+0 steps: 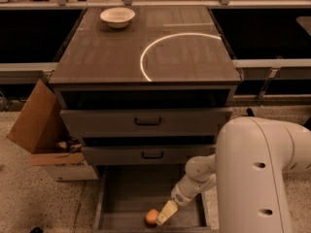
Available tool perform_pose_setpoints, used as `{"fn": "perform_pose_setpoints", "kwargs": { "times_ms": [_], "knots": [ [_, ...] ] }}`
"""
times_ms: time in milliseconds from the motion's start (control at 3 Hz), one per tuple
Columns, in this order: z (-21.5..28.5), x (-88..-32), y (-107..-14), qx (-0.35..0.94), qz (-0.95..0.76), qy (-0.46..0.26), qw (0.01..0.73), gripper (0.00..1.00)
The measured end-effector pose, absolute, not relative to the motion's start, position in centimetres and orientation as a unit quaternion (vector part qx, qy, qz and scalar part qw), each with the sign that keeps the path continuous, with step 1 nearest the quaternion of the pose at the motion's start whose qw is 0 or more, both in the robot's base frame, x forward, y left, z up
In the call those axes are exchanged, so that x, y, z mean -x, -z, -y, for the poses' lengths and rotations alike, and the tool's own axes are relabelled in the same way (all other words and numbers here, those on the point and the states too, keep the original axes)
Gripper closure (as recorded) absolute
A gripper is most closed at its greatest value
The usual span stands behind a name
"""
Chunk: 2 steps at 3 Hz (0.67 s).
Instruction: Pick orange from bottom drawer and place on counter
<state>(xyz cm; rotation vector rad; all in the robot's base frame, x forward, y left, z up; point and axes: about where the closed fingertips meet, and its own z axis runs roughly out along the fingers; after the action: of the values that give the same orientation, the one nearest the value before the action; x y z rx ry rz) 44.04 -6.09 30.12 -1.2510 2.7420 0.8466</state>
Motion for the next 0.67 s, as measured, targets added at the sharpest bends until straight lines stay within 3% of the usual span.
{"fn": "perform_pose_setpoints", "kwargs": {
  "times_ms": [667],
  "knots": [
    [5.3, -44.6, -28.8, 0.383, -0.887, -0.256, -0.003, 0.0]
  ]
}}
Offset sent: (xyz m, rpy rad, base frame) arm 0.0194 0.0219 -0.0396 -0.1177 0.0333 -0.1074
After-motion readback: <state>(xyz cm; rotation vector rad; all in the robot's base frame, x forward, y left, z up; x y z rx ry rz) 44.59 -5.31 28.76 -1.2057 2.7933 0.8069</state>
